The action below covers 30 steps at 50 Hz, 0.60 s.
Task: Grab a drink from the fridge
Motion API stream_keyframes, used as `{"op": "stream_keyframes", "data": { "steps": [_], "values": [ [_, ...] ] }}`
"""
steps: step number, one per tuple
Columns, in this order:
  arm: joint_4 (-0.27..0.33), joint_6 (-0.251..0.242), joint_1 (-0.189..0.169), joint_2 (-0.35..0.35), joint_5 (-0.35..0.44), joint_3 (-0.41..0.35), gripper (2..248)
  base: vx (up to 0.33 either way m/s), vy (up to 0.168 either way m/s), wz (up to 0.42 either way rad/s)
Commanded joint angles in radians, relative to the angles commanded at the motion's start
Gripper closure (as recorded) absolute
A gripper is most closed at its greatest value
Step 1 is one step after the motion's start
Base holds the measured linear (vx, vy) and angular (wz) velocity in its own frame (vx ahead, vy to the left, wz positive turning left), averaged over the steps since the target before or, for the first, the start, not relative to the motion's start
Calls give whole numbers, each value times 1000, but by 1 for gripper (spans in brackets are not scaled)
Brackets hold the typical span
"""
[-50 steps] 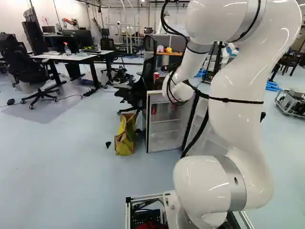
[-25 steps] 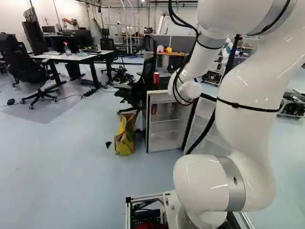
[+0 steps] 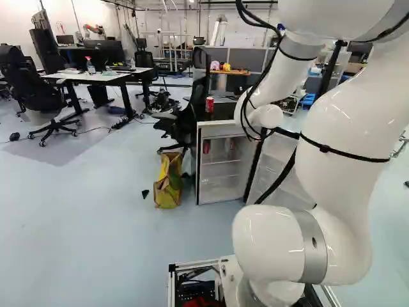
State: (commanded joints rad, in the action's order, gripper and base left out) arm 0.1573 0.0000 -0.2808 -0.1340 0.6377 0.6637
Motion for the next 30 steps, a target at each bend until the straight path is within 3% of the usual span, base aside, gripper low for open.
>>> {"op": "stream_keyframes", "data": {
  "steps": [30],
  "values": [
    [-37, 0, -95, 55, -224, 16, 3, 0, 0, 0]
  ]
}}
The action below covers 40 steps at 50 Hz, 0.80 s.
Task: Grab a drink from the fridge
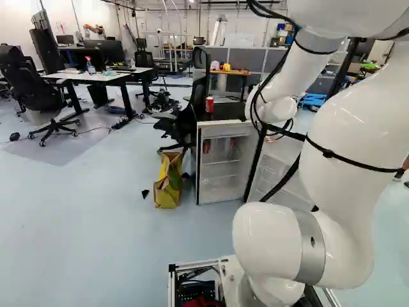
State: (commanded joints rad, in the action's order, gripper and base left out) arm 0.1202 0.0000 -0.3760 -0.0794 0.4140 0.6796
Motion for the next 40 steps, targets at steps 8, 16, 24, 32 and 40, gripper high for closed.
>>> {"op": "stream_keyframes", "data": {
  "steps": [8, 16, 24, 32, 40],
  "values": [
    [-1, 0, -25, 7, -62, 14, 3, 0, 0, 0],
    [-1, 0, -48, 12, -121, 27, 3, 0, 0, 0],
    [-1, 0, -72, 17, -177, 42, 3, 0, 0, 0],
    [-1, 0, -96, 21, -231, 58, 3, 0, 0, 0],
    [-1, 0, -119, 24, -280, 75, 3, 0, 0, 0]
  ]
}}
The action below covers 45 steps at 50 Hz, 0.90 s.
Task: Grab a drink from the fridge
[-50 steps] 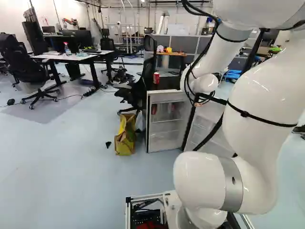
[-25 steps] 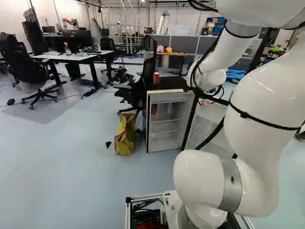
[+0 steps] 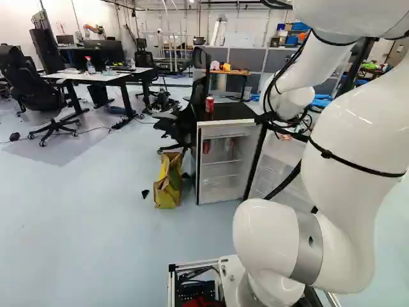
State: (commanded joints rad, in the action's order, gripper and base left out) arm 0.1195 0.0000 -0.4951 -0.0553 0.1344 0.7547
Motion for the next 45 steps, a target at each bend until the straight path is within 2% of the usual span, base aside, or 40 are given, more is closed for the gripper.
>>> {"op": "stream_keyframes", "data": {
  "steps": [24, 45],
  "values": [
    [0, 0, -62, -15, -72, 76, 3, 0, 0, 0],
    [0, 0, -106, -51, -166, 167, 3, 0, 0, 0]
  ]
}}
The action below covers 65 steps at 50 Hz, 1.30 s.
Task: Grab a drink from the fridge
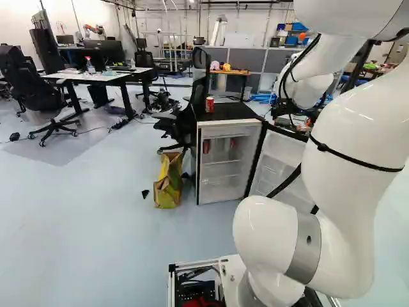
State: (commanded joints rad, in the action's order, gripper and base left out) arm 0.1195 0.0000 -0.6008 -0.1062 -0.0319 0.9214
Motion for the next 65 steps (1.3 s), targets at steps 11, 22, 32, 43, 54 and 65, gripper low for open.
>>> {"op": "stream_keyframes", "data": {
  "steps": [11, 22, 32, 43, 54, 65],
  "values": [
    [0, 0, -20, -24, -52, 54, 3, 0, 0, 0],
    [0, 0, -39, -64, -104, 109, 3, 0, 0, 0],
    [0, 0, -55, -109, -152, 161, 3, 0, 0, 0],
    [0, 0, -73, -159, -193, 219, 3, 0, 0, 0],
    [0, 0, -89, -209, -223, 278, 3, 0, 0, 0],
    [0, 0, -105, -258, -250, 338, 3, 0, 0, 0]
  ]
}}
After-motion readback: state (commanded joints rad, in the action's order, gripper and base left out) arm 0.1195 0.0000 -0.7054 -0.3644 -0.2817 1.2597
